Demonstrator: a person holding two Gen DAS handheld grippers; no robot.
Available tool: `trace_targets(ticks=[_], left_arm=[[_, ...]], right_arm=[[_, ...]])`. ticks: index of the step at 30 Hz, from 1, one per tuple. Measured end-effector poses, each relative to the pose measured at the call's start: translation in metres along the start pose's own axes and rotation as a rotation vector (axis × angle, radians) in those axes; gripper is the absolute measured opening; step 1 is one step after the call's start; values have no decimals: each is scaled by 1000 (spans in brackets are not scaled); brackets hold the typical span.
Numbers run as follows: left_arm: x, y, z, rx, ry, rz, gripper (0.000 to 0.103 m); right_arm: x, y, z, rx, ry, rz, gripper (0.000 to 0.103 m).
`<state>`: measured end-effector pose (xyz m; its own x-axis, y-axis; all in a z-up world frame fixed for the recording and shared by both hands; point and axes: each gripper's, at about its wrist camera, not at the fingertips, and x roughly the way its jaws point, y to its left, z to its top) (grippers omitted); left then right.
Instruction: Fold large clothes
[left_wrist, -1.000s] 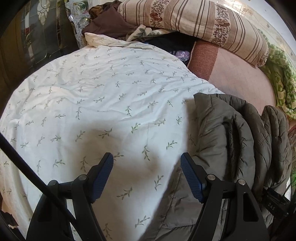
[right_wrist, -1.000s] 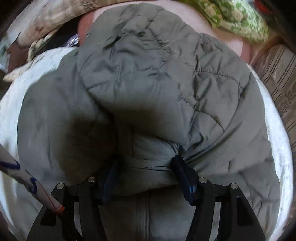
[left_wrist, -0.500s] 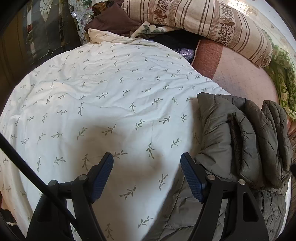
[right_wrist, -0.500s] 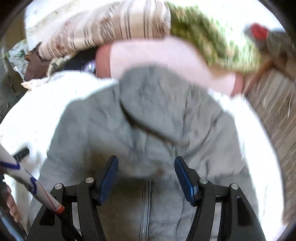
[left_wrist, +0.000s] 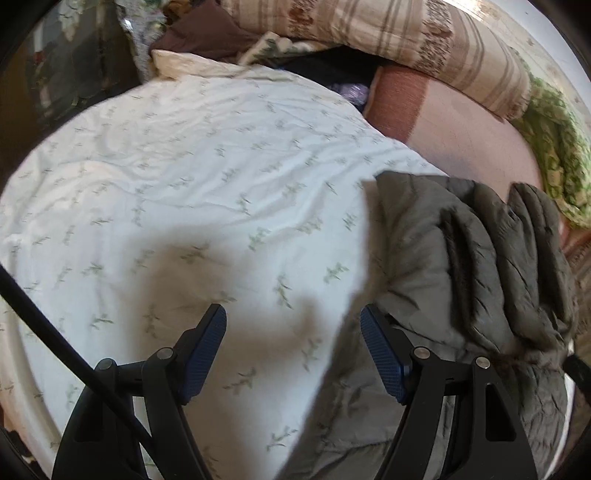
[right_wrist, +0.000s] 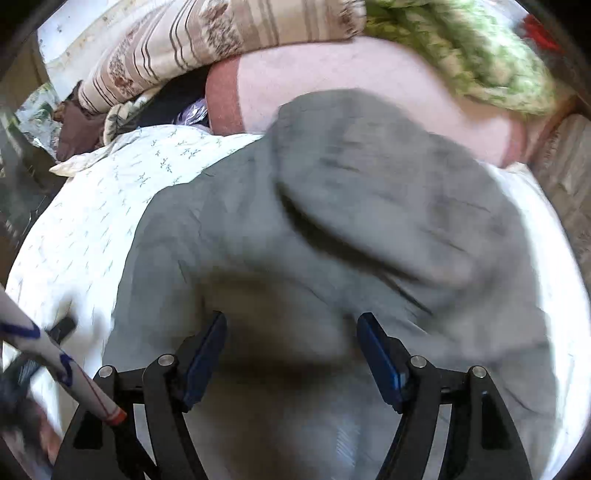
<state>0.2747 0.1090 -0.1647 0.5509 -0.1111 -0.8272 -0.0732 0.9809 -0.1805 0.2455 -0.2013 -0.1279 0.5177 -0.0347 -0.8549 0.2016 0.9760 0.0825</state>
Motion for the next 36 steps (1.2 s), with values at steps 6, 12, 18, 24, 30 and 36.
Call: trace_targets(ticks=[6, 12, 18, 24, 30, 36], left_arm=[[12, -15, -17, 52, 93, -118, 74], [-5, -8, -52, 51, 119, -186, 74], [-27, 27, -102, -57, 172, -319, 74], [-37, 32, -126, -82, 283, -485, 74], [-57, 39, -139, -126, 319, -642, 73], [-61, 51, -164, -166, 336, -611, 72]], right_arm=[[-57, -138, -64, 136, 27, -205, 85], [-79, -271, -141, 442, 49, -213, 85], [-54, -314, -190, 597, 67, 121, 85], [-43, -306, -202, 648, 17, 444, 85], [-41, -290, -205, 597, 45, 548, 82], [-64, -296, -226, 607, 36, 676, 71]])
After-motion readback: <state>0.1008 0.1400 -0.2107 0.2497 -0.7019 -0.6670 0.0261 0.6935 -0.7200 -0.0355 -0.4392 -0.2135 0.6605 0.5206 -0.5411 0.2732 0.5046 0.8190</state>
